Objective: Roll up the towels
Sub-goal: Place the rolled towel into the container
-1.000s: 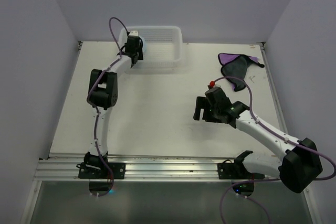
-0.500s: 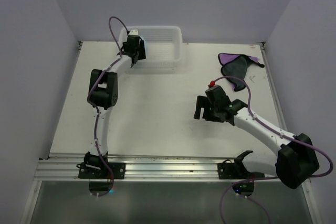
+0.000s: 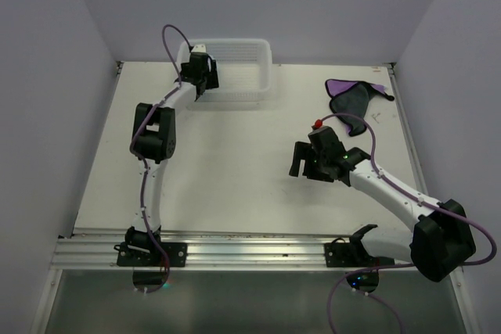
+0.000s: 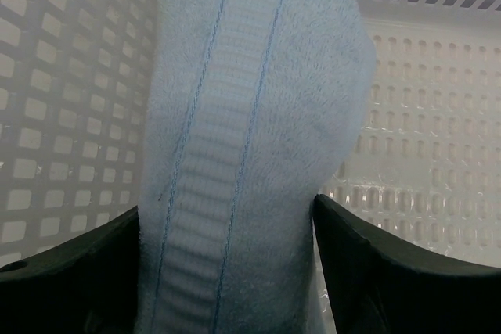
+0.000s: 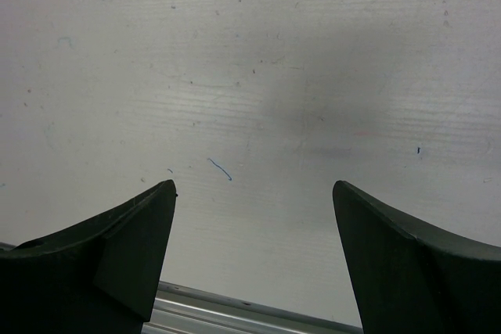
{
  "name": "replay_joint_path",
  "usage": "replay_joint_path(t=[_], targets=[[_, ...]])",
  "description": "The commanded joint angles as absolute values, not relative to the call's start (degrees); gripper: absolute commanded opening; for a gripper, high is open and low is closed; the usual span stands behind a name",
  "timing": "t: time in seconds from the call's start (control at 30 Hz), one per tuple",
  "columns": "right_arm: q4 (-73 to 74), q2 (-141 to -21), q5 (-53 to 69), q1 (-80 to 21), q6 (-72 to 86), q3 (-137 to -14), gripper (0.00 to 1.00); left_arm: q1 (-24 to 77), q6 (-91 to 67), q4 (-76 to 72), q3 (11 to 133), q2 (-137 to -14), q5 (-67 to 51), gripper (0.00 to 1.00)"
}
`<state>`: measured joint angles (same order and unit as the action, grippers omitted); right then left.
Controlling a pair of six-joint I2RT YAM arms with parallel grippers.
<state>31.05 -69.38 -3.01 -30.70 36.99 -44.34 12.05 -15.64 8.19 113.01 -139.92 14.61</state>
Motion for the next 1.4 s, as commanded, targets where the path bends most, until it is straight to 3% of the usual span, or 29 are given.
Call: replay_joint_path(t=[0.0, 0.33, 0.9, 1.07, 1.23, 1.37], targets=[[29.88, -68.73, -1.58, -30.41, 36.56, -44.83, 0.86, 11.43, -16.00, 6.59, 113.20, -136.76, 15.91, 0.81], [29.79, -68.73, -0.79, -30.15, 36.56, -44.65, 0.86, 11.86, -15.82, 6.77, 112.94, -134.91, 15.73, 0.92], [29.27, -68.82, -0.26, -29.88, 36.47, -44.47, 0.85, 13.27, -12.48, 6.59, 113.12, -129.56, 19.86, 1.00], [30.14, -68.12, -0.44, -29.71, 36.13, -45.61, 0.85, 14.50, -11.34, 2.82, 108.64, -121.92, 18.90, 0.99], [32.25, -67.15, -2.98, -29.53, 35.07, -48.25, 0.85, 16.08, -10.02, 1.41, 104.86, -112.97, 18.63, 0.89], [34.00, -66.27, -6.85, -29.36, 33.93, -49.57, 0.85, 17.22, -11.16, 0.97, 101.52, -106.10, 16.88, 0.95]])
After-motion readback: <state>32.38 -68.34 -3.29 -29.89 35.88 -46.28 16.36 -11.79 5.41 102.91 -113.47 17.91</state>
